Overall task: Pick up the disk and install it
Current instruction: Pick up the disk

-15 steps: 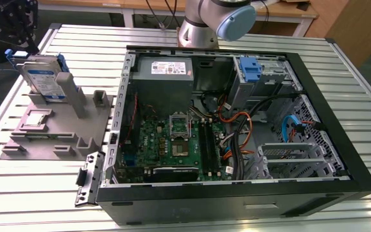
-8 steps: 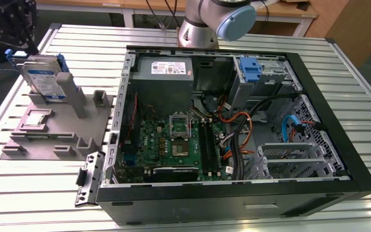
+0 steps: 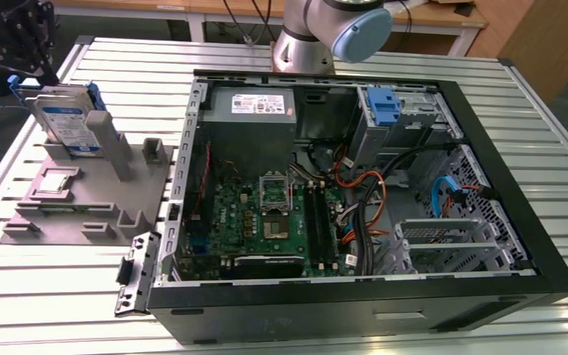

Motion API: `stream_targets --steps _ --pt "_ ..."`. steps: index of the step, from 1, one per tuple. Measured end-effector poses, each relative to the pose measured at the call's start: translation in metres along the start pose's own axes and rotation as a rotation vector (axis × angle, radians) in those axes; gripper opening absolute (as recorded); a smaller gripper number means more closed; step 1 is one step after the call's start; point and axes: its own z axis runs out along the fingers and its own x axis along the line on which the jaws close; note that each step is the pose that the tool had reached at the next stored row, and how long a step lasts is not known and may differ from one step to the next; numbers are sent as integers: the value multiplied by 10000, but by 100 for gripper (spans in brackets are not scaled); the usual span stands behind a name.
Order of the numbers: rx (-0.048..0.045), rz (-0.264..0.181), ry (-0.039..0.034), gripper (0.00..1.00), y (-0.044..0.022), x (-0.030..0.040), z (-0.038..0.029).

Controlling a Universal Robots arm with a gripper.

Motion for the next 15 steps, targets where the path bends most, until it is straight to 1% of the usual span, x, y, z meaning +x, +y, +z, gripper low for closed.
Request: stream_targets --steps 15 --pt "-2 -29 2 10 0 1 9"
